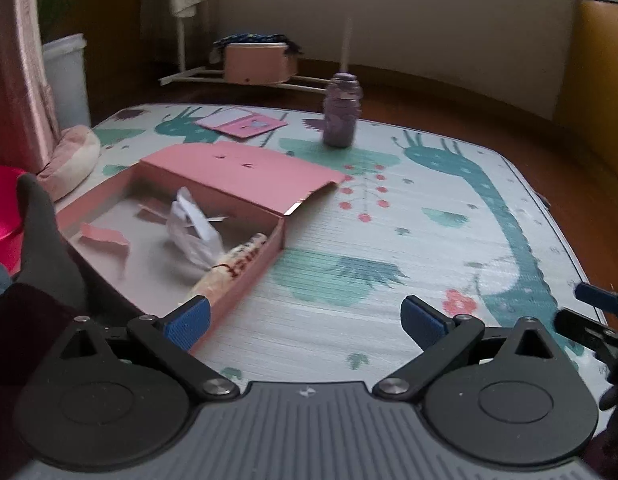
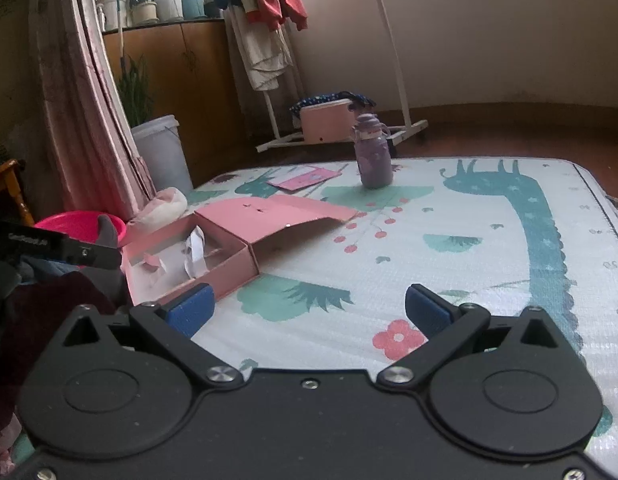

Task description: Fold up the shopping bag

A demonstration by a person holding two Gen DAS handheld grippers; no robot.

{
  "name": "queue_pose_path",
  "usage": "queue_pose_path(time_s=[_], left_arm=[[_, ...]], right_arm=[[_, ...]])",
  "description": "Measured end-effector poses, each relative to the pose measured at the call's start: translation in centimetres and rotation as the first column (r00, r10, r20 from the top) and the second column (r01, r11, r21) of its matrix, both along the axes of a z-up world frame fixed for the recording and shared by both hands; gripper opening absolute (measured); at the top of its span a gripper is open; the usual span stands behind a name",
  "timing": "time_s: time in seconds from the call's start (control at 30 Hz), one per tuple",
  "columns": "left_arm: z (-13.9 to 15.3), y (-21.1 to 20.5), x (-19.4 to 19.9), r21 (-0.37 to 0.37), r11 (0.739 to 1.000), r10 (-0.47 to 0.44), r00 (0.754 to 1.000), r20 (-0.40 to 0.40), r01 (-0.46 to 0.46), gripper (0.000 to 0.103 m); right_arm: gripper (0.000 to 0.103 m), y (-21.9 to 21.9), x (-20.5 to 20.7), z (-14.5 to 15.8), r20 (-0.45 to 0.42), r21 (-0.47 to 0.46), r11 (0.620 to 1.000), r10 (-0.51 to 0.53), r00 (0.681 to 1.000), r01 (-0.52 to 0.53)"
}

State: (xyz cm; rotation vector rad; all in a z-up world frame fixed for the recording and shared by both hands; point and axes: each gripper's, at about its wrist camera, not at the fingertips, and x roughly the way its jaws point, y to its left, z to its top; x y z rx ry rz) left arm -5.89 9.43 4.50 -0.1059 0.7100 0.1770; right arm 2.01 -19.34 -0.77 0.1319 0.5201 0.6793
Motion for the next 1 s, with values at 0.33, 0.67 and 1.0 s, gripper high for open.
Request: queue_pose_path(time_s=[0.33, 0.67, 1.0], left_arm=[[-1.0, -4.0, -0.1, 0.075, 0.995, -0.062, 0.998, 0.003, 0.061, 0.102], [-2.0, -7.4, -0.1, 0.117, 0.987, -0.112, 0.994, -0.004, 0.112, 0.102], [-2.3, -10.0, -1.1, 0.149, 0.982, -0.120, 0.993, -0.013, 0.121, 0.102]], right_arm=[[0.103, -0.4, 0.1, -1.0, -0.093, -0.095, 0.988, -0.129, 0.987, 0.120], [0.103, -1.5, -1.0, -0.6, -0.116, -0.156, 0.963, -0.240, 0.964, 0.221], [0.103, -2.5, -2.3, 1.0, -0.115, -0.253, 0.924, -0.322, 0.940, 0.285]])
